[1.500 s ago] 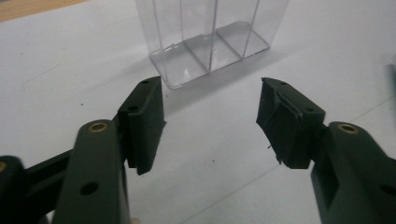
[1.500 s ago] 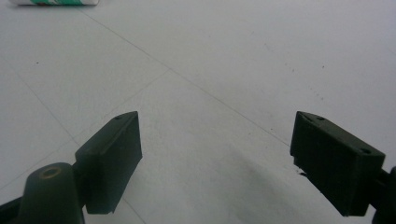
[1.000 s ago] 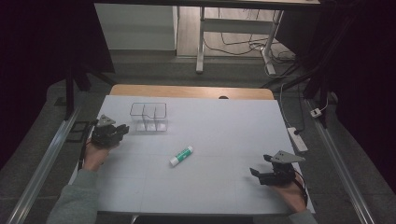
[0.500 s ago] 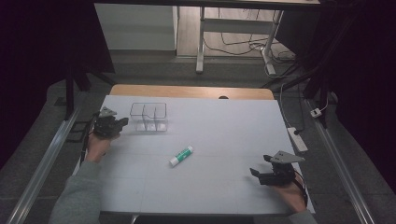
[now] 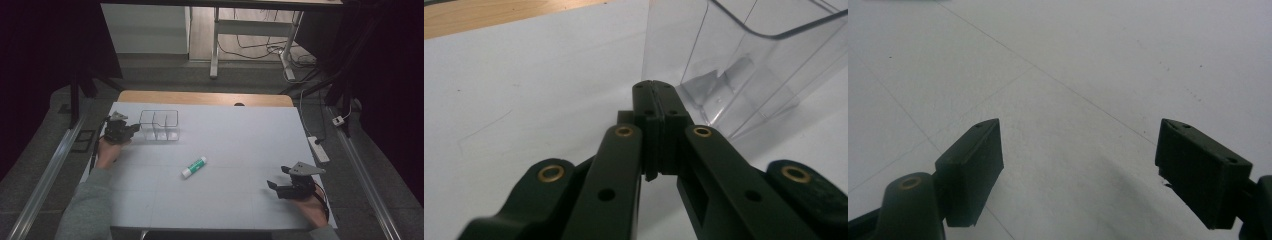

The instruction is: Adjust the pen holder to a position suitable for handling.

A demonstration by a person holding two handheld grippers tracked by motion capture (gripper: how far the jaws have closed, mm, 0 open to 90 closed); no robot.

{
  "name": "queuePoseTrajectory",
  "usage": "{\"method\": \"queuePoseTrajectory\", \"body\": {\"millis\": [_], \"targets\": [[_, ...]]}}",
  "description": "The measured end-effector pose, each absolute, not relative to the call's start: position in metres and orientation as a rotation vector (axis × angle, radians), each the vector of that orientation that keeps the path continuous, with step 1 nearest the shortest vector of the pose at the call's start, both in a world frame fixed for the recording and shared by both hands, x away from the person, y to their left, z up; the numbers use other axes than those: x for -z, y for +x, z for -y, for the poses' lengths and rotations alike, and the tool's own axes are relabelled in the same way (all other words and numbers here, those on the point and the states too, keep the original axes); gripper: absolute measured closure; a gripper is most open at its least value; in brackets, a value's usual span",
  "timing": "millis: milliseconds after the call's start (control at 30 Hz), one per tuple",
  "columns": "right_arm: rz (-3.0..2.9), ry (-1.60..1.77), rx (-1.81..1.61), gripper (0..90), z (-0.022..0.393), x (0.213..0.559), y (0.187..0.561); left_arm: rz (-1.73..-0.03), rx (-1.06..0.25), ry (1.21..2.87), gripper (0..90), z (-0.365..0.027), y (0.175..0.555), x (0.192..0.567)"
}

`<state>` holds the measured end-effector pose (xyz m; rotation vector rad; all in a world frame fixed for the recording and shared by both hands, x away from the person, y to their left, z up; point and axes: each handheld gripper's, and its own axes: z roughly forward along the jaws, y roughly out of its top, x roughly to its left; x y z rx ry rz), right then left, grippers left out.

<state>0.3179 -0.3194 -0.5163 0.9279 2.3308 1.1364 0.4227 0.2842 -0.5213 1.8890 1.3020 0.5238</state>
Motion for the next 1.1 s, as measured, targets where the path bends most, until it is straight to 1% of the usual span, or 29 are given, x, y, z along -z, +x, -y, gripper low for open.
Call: {"method": "queuePoseTrajectory", "body": {"millis": [400, 800, 1100], "targets": [[-2.337, 0.926, -1.142, 18.6, 0.32, 0.516, 0.317, -1.288, -0.521, 1.884, 88.9, -0.281, 0.432, 0.522], [-2.345, 0.926, -1.131, 18.7, 0.32, 0.517, 0.317, -1.304, -0.522, 1.882, 88.9, -0.279, 0.434, 0.523], [-2.342, 0.928, -1.13, 18.6, 0.319, 0.517, 0.316, -1.271, -0.521, 1.91, 88.9, -0.273, 0.434, 0.522]]}}
